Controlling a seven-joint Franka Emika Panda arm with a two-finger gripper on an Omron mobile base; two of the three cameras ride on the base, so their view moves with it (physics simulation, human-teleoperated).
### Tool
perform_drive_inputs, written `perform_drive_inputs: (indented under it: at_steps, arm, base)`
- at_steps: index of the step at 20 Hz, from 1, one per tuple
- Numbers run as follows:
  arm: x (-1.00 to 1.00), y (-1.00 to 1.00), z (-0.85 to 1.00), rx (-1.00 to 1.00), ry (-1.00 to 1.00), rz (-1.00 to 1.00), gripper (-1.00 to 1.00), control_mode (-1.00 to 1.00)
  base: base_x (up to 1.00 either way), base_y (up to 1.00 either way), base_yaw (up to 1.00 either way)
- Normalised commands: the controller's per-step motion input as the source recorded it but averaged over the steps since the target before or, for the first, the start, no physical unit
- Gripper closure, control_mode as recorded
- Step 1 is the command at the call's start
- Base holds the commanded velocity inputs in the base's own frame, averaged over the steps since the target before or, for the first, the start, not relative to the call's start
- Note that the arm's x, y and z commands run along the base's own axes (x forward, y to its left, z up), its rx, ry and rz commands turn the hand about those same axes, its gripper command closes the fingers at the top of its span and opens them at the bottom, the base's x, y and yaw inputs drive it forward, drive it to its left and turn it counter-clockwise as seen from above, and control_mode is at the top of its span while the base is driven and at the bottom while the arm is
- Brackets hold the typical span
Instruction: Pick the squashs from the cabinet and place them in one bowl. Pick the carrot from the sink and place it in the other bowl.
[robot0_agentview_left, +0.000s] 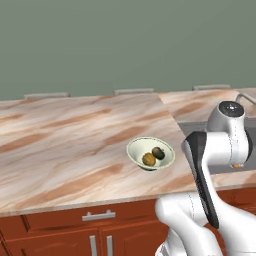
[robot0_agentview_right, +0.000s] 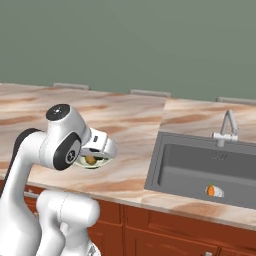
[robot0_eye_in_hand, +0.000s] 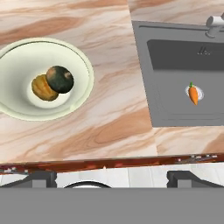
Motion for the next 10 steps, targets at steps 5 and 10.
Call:
perform_drive_inputs:
  at_steps: [5,10]
  arm:
    - [0.00,0.00,0.00,0.00,0.00,0.00,-1.00,1.00]
    - [0.00,0.00,0.00,0.00,0.00,0.00,-1.00,1.00]
  base:
    - [-0.45,-0.22,-0.07]
    - [-0.21,-0.50,-0.01]
